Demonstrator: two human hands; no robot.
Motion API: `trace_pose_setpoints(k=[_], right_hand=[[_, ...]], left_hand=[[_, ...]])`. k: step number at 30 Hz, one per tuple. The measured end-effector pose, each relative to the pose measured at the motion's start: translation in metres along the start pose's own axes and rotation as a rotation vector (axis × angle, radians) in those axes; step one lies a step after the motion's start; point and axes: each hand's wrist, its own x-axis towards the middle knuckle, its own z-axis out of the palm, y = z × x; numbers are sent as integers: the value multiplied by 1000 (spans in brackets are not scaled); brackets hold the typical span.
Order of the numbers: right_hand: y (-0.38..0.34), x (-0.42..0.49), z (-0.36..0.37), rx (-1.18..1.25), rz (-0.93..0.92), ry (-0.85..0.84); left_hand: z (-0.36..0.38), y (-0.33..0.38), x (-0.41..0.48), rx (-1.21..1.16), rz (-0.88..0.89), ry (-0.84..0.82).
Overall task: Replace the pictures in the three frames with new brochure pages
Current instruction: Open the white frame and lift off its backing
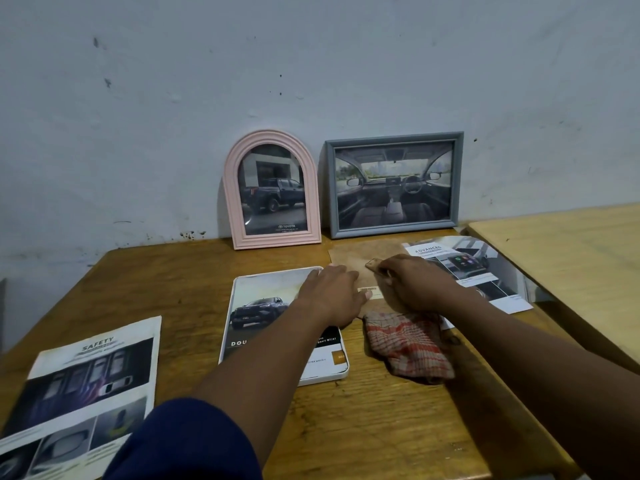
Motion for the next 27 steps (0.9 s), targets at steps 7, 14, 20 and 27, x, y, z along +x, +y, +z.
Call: trace_pose_setpoints(k=[7, 14, 20, 27], right_hand=[[-2, -6, 6, 67, 20, 27], [-35, -1, -17, 122, 31, 58], [-131, 12, -32, 263, -139, 85], [-257, 15, 0, 221, -303, -17]], left_hand=[[-2, -2, -1, -4, 23, -34], [-21, -17, -20, -90, -8, 13], [-53, -77, -76, -161, -180, 149], [-58, -177, -185, -329, -501, 200]])
